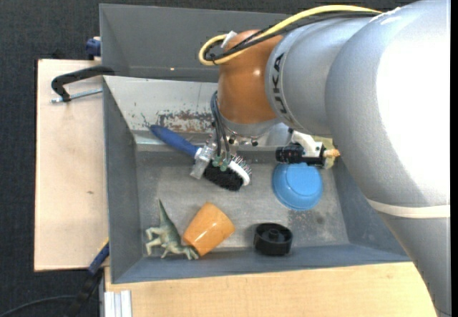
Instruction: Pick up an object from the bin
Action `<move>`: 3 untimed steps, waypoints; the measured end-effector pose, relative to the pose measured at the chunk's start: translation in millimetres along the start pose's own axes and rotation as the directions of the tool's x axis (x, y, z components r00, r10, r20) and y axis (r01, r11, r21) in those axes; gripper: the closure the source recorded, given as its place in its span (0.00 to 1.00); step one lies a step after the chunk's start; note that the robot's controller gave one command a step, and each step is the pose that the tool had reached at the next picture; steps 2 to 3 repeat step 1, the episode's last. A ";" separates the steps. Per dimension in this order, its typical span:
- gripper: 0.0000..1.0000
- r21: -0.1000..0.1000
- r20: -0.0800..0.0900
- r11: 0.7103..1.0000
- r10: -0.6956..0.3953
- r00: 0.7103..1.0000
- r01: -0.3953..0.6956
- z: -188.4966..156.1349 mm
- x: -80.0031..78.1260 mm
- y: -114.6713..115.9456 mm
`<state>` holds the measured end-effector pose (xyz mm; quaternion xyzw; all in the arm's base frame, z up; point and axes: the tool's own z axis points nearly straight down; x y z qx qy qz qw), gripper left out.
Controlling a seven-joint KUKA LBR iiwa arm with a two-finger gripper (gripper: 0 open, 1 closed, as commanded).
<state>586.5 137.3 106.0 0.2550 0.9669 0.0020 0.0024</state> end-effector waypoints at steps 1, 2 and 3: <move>1.00 -0.004 0.005 1.000 -0.002 1.000 0.002 -82.5 -1.8 2.7; 1.00 -0.004 0.005 1.000 -0.002 1.000 0.002 -82.5 -1.8 2.7; 1.00 -0.004 0.005 1.000 -0.002 1.000 0.002 -82.5 -1.8 2.7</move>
Offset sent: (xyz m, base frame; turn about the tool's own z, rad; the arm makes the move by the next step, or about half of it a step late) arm 0.0000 0.0001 0.0769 0.0000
